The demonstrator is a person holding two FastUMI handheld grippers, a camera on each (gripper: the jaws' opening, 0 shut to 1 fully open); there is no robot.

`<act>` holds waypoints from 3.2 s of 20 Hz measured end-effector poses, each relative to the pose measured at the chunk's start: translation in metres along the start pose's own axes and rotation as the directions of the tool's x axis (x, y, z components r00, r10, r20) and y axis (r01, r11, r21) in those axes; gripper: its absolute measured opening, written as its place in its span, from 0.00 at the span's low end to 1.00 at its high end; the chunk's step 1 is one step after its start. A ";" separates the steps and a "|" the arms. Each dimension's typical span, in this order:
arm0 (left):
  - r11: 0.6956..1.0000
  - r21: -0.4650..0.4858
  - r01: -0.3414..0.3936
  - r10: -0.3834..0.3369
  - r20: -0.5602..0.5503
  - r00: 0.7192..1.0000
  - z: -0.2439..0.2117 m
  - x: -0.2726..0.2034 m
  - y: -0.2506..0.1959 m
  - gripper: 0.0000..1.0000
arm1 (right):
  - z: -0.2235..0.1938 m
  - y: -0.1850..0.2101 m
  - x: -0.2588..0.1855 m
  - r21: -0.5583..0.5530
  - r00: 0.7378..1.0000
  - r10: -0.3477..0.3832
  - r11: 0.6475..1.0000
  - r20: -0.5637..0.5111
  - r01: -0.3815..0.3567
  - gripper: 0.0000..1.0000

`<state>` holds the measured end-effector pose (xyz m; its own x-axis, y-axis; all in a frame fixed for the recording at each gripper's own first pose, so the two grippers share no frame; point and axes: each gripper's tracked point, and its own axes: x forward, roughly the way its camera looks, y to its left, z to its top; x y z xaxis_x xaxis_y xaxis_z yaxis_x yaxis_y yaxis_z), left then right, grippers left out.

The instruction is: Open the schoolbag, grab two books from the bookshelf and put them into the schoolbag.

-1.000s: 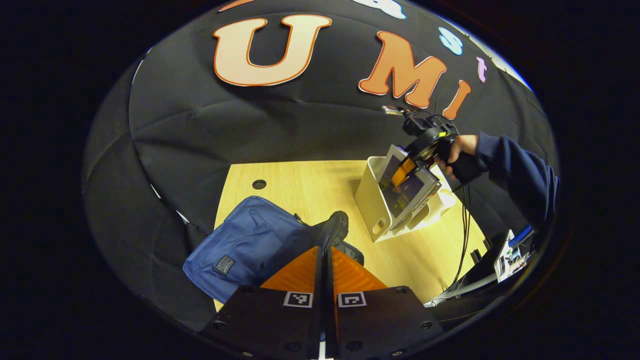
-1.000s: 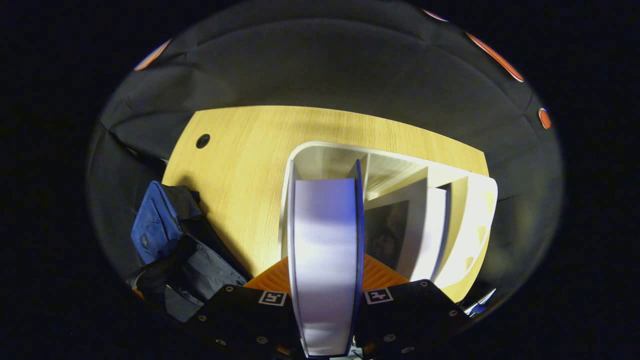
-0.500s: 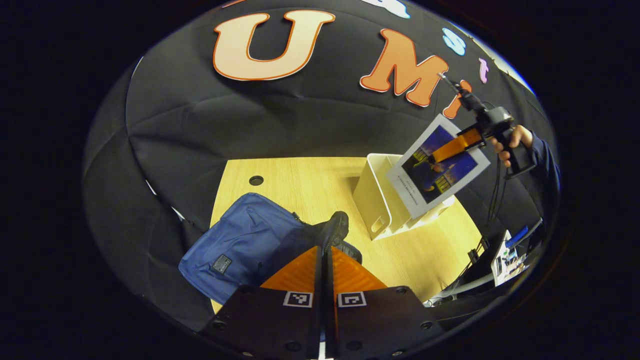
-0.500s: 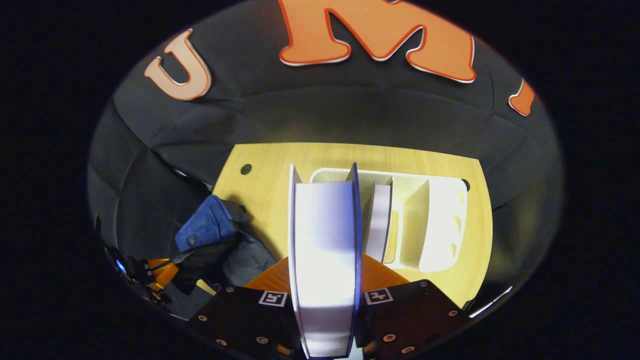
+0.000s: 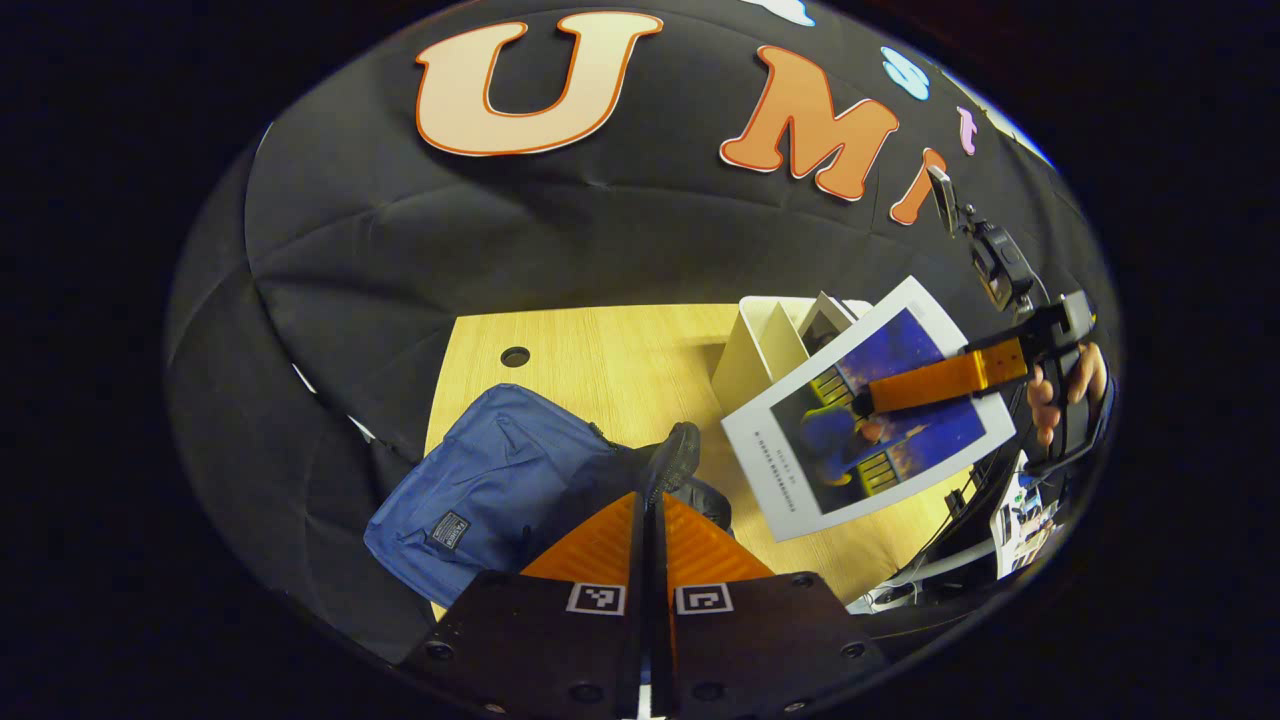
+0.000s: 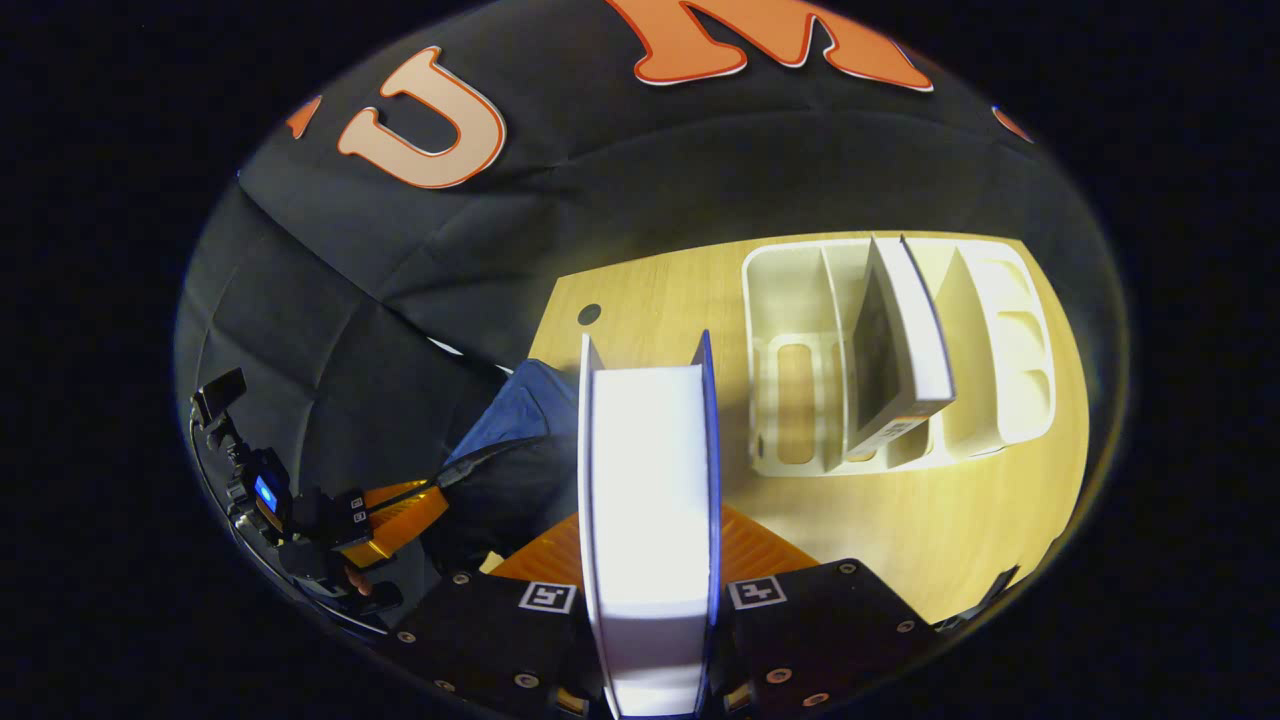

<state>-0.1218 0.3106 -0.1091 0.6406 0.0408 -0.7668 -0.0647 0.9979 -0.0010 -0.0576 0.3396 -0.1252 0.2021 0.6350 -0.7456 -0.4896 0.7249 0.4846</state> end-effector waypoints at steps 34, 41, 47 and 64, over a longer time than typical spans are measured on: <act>0.973 0.232 0.002 0.024 -0.106 0.994 0.014 -0.003 -0.048 0.01 | -0.096 0.101 0.201 0.575 0.933 0.296 0.735 0.206 -0.360 0.40; 0.980 0.197 -0.023 0.039 -0.079 0.996 0.017 -0.005 -0.037 0.01 | -0.098 0.108 0.213 0.586 0.952 0.260 0.751 0.160 -0.304 0.41; 0.992 0.113 -0.052 0.056 -0.030 0.998 0.021 -0.012 -0.015 0.00 | -0.131 0.104 0.201 0.379 0.976 0.154 0.921 -0.151 -0.087 0.57; 0.998 0.022 -0.066 0.067 -0.017 0.998 0.007 0.009 -0.029 0.00 | 0.044 -0.061 0.013 -0.100 0.934 -0.233 0.958 0.270 0.268 0.92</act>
<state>-0.1086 0.2828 -0.1110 0.6216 0.1064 -0.7760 -0.0905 0.9938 0.0638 0.0123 0.3151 -0.1442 0.5324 0.4961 -0.6858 -0.4999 0.8382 0.2182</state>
